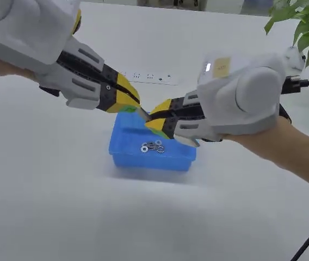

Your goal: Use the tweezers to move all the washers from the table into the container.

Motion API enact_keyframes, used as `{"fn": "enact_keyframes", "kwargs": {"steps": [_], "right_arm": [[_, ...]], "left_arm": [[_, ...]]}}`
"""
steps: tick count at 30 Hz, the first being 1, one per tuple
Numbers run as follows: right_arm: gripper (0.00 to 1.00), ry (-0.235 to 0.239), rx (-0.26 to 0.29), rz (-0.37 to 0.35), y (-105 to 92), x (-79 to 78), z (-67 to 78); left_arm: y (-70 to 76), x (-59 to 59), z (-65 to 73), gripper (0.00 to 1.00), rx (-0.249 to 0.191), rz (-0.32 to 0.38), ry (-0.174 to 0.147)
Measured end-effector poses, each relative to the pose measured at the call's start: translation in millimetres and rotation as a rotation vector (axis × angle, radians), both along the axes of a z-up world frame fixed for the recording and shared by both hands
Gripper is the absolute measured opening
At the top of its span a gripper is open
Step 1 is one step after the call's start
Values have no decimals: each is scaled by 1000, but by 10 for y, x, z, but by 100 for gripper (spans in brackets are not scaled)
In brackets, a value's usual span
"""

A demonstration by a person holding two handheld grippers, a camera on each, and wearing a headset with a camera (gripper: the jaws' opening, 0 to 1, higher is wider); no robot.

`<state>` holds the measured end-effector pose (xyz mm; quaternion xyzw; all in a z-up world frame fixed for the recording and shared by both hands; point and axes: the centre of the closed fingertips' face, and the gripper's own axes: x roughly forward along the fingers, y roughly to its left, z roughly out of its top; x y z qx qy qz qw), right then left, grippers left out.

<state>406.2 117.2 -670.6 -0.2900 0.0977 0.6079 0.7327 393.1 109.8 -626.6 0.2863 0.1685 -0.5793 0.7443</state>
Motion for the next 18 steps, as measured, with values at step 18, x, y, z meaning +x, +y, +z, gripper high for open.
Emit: {"fn": "enact_keyframes", "kwargs": {"steps": [18], "right_arm": [[7,42,-115,70,-153,-542,-195]], "left_arm": [[-115,-504,-223,6,-55,20,57]]}}
